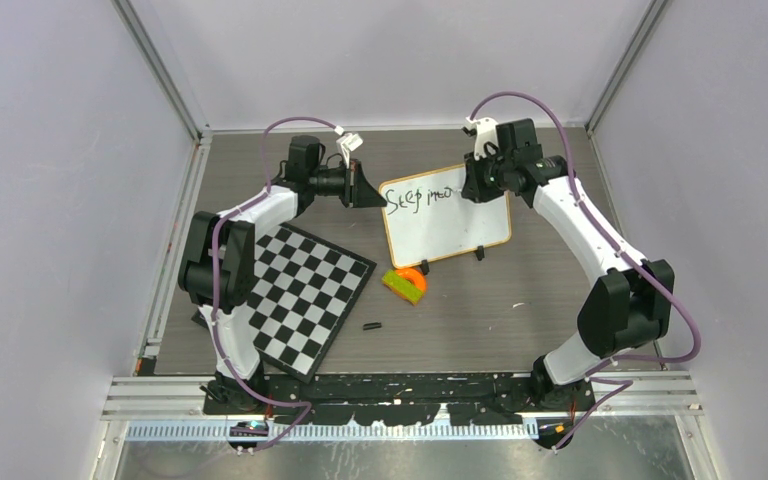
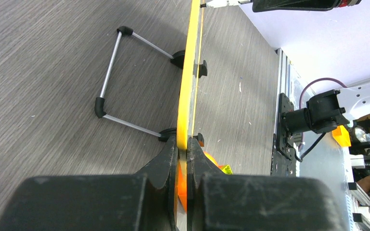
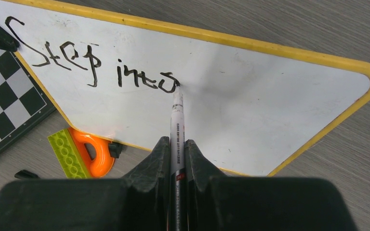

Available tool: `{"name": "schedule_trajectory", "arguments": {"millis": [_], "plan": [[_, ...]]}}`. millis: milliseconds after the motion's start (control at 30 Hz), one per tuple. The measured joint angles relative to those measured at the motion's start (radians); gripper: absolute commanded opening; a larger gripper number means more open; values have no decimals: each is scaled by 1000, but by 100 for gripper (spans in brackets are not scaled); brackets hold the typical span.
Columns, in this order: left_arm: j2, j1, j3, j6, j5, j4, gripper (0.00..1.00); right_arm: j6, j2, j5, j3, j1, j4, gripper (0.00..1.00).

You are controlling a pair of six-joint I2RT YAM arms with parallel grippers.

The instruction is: Write a sentence on the whiteboard

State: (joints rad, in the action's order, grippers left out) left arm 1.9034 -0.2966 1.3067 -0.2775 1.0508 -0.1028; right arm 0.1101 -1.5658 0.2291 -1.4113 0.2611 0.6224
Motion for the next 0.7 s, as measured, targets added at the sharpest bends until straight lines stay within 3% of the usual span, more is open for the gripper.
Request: {"name": "schedule_trajectory", "arguments": {"millis": [400,700], "plan": [[0,0,0,3,0,6,0,1,8,54,32,-2,17,0],[2,-3,76,131,8,188,0,2,63,87,16,-4,39,0]]}}
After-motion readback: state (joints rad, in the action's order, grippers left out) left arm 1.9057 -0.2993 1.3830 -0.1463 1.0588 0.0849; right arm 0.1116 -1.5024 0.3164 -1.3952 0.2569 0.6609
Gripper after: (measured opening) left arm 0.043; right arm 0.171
